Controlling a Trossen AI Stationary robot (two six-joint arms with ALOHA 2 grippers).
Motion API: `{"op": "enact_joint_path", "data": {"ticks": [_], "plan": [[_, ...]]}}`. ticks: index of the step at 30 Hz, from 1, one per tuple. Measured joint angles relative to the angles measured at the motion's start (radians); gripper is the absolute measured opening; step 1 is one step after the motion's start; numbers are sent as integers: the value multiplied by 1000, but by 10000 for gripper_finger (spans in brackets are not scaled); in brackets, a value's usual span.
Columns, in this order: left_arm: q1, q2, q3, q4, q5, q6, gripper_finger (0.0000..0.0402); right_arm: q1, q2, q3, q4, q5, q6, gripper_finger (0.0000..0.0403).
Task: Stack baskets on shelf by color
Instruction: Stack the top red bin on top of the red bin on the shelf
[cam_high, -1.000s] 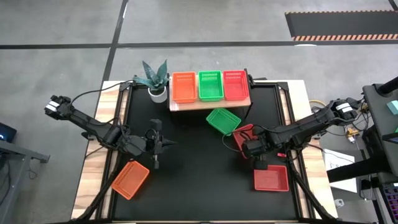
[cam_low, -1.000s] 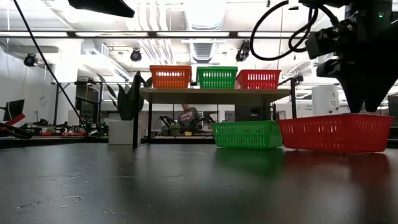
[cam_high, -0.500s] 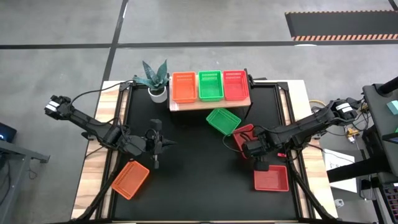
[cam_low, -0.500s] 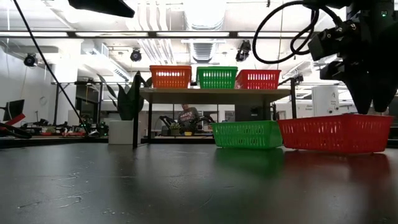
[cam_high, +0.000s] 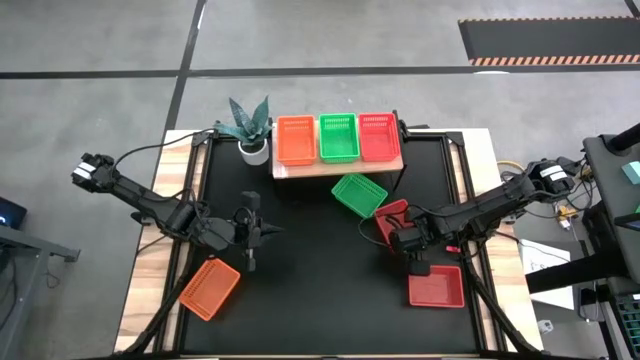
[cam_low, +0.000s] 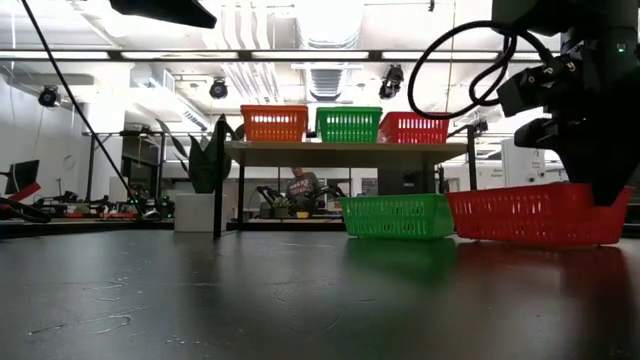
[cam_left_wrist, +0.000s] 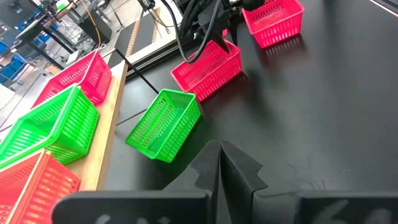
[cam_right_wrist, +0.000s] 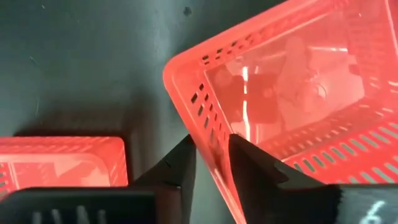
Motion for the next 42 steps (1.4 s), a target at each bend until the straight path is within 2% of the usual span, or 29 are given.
{"op": "enact_joint_path", "data": {"ticks": [7,20,26,32,38,42], "plan": [[0,0,0,0,0,0,0,0,0,18,4,-4,0,17],[0,0,0,0,0,0,0,71,0,223,-14,13,61,13],[0,0,0,0,0,0,0,123,0,372,-7,134,12,13],[0,0,0,0,0,-1,0,144,0,522,-22,312,-103,12],[0,0,0,1,0,-1,0,101,0,649,-112,457,-239,11],[0,0,0,1,0,-1,0,30,0,724,-202,547,-304,11]]}}
